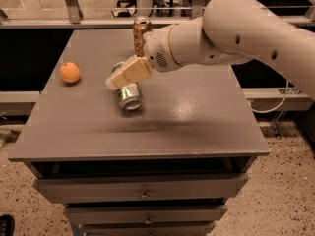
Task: Knock green can over
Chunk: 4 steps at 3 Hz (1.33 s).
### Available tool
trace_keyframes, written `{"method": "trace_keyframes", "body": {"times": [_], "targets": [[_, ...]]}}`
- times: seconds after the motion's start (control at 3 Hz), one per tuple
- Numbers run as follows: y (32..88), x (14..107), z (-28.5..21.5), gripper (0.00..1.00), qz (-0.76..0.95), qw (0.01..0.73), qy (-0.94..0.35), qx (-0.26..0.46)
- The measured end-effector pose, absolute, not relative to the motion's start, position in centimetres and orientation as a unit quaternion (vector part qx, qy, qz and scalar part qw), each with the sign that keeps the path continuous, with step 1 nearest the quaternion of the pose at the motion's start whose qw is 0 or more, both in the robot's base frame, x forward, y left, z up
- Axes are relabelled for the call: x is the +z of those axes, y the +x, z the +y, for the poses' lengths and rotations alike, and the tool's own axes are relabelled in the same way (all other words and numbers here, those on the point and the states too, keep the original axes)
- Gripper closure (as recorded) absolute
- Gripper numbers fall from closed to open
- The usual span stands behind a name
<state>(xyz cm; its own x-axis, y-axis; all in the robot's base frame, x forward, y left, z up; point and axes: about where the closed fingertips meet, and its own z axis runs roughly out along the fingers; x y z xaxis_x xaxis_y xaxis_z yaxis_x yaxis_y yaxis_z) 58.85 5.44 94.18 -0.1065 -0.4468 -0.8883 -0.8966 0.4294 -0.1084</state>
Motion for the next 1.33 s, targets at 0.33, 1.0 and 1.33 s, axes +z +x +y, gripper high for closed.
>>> {"method": "trace_keyframes", "body": {"times": [0.33,1.0,1.33], "targets": [[59.1,92.4,5.1,0.0,0.726,0.448,-0.46,0.247],[59.3,90.6,-0.6,0.0,0.721,0.449,-0.473,0.234],[59.6,90.4,-3.1,0.0,0.715,0.452,-0.485,0.222]]}}
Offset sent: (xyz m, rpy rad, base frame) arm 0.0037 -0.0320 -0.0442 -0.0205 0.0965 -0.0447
